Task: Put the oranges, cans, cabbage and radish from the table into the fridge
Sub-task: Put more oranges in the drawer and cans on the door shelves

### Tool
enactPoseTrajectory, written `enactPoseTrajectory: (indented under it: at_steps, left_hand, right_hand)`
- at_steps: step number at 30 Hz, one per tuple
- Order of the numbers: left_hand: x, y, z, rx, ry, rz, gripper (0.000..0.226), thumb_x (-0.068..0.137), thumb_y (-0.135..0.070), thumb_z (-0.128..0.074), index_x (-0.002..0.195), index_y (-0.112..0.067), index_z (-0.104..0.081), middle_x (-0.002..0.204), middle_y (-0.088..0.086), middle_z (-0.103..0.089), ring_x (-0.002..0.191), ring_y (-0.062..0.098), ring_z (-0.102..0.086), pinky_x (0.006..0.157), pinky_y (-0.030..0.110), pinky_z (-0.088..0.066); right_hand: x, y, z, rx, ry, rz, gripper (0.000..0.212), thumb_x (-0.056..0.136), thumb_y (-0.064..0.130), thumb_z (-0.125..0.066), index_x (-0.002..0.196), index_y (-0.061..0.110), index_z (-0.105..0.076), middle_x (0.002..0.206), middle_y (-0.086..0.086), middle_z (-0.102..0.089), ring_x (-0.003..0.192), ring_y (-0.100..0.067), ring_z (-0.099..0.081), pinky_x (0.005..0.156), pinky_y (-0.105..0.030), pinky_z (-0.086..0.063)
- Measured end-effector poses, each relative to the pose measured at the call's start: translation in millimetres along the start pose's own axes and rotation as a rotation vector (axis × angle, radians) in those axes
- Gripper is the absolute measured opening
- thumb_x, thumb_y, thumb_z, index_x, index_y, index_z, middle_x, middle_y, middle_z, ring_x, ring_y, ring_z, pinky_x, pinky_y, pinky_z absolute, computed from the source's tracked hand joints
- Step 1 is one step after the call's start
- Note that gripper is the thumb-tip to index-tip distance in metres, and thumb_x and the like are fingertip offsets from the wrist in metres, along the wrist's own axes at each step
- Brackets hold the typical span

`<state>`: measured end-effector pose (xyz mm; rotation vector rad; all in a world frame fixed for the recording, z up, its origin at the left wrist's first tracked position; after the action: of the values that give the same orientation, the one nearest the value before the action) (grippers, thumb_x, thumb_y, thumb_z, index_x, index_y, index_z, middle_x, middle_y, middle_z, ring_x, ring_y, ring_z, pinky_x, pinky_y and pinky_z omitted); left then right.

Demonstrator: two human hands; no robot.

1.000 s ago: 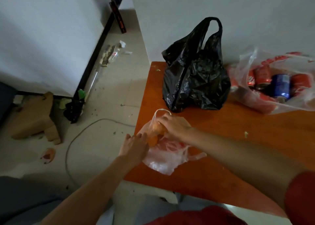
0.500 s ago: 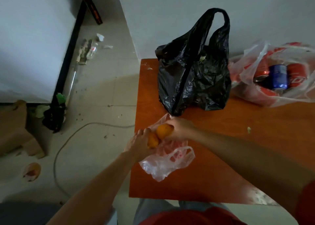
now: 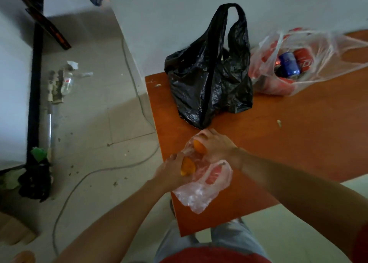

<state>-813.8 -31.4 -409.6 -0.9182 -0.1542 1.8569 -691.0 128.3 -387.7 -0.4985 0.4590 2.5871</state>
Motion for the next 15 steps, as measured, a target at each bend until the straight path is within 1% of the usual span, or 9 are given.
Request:
enactPoseTrajectory:
  at_steps: [1,2,3,5,7,9,12,14,15]
  left_hand:
    - [-0.6,-1.2,-2.6,0.060,-0.001,-0.025,0.088,0.074,-0.065,-0.064,0.143,-0.030,-0.022,0.138,0.006,-0.044,0.118,0.028,-0.050,0.095,0.043,-0.047]
    - [-1.4,-3.1,-5.4,0.113,0.004,-0.047,0.091,0.074,-0.065,-0.064,0.145,-0.032,-0.017,0.142,0.006,-0.041,0.122,0.029,-0.047,0.098,0.045,-0.045]
    - [-2.5,-6.1,-6.9,0.152,0.016,-0.069,0.093,0.075,-0.063,-0.065,0.147,-0.033,-0.014,0.144,0.007,-0.039,0.124,0.030,-0.045,0.101,0.045,-0.044]
    - [-1.5,-15.1,-5.4,0.205,0.031,-0.090,0.090,0.076,-0.057,-0.068,0.145,-0.027,-0.019,0.142,0.008,-0.040,0.124,0.031,-0.045,0.100,0.042,-0.043]
    - [0.6,-30.0,3.0,0.259,-0.012,-0.114,0.083,0.076,-0.056,-0.069,0.139,-0.020,-0.029,0.136,0.008,-0.042,0.120,0.028,-0.046,0.093,0.039,-0.045]
    - [5.0,-48.1,13.8,0.317,-0.121,-0.172,0.079,0.073,-0.062,-0.067,0.133,-0.020,-0.036,0.132,0.005,-0.038,0.119,0.024,-0.041,0.089,0.037,-0.045]
    - [12.1,-80.9,29.0,0.415,-0.260,-0.292,0.077,0.070,-0.067,-0.067,0.128,-0.023,-0.042,0.135,0.004,-0.031,0.123,0.024,-0.033,0.099,0.039,-0.039]
    - [14.3,-106.4,38.0,0.396,-0.285,-0.369,0.077,0.071,-0.065,-0.067,0.128,-0.020,-0.041,0.135,0.002,-0.032,0.124,0.023,-0.034,0.102,0.038,-0.037]
    - [14.7,-120.5,41.9,0.374,-0.285,-0.403,0.076,0.072,-0.062,-0.068,0.127,-0.018,-0.040,0.132,0.001,-0.035,0.121,0.022,-0.038,0.099,0.037,-0.039]
  right_hand:
    - [-1.2,0.0,-6.6,-0.003,-0.004,-0.028,0.071,0.080,0.024,-0.072,0.140,0.028,-0.034,0.137,-0.003,-0.036,0.126,-0.025,-0.037,0.097,-0.039,-0.047]
    - [-4.0,-0.5,-13.1,0.023,-0.023,-0.064,0.073,0.080,0.019,-0.073,0.140,0.027,-0.032,0.138,-0.005,-0.038,0.125,-0.027,-0.040,0.097,-0.039,-0.047]
    - [-8.1,-1.4,-18.3,0.088,-0.051,-0.113,0.071,0.080,0.018,-0.073,0.138,0.027,-0.034,0.135,-0.005,-0.041,0.122,-0.028,-0.044,0.096,-0.039,-0.046]
    - [-20.1,-5.3,-21.7,0.256,-0.112,-0.234,0.066,0.078,0.024,-0.074,0.133,0.029,-0.038,0.127,-0.004,-0.048,0.113,-0.028,-0.052,0.090,-0.040,-0.048]
    - [-36.2,-13.2,-18.2,0.367,-0.187,-0.331,0.066,0.076,0.030,-0.075,0.132,0.029,-0.040,0.124,-0.003,-0.050,0.105,-0.029,-0.056,0.084,-0.041,-0.049]
    - [-58.2,-25.1,-9.4,0.384,-0.278,-0.388,0.070,0.073,0.033,-0.077,0.133,0.026,-0.042,0.122,-0.004,-0.052,0.101,-0.030,-0.059,0.079,-0.040,-0.050]
    - [-98.0,-42.9,7.7,0.340,-0.394,-0.440,0.071,0.072,0.045,-0.078,0.130,0.022,-0.045,0.116,-0.005,-0.054,0.096,-0.027,-0.060,0.076,-0.041,-0.051]
    - [-126.2,-54.5,19.6,0.343,-0.453,-0.488,0.072,0.070,0.047,-0.078,0.129,0.023,-0.044,0.118,-0.006,-0.055,0.098,-0.029,-0.060,0.078,-0.043,-0.052]
    - [-140.9,-60.0,25.6,0.350,-0.487,-0.514,0.072,0.070,0.044,-0.079,0.129,0.024,-0.043,0.122,-0.007,-0.054,0.102,-0.029,-0.059,0.080,-0.043,-0.051]
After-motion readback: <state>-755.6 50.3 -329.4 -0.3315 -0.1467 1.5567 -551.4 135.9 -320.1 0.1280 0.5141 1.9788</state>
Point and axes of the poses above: each hand's wrist, its own x-axis towards the middle knuckle, its own z-axis out of the back of the hand, y = z × x, the point moved 1 cm from there along x, towards the middle knuckle
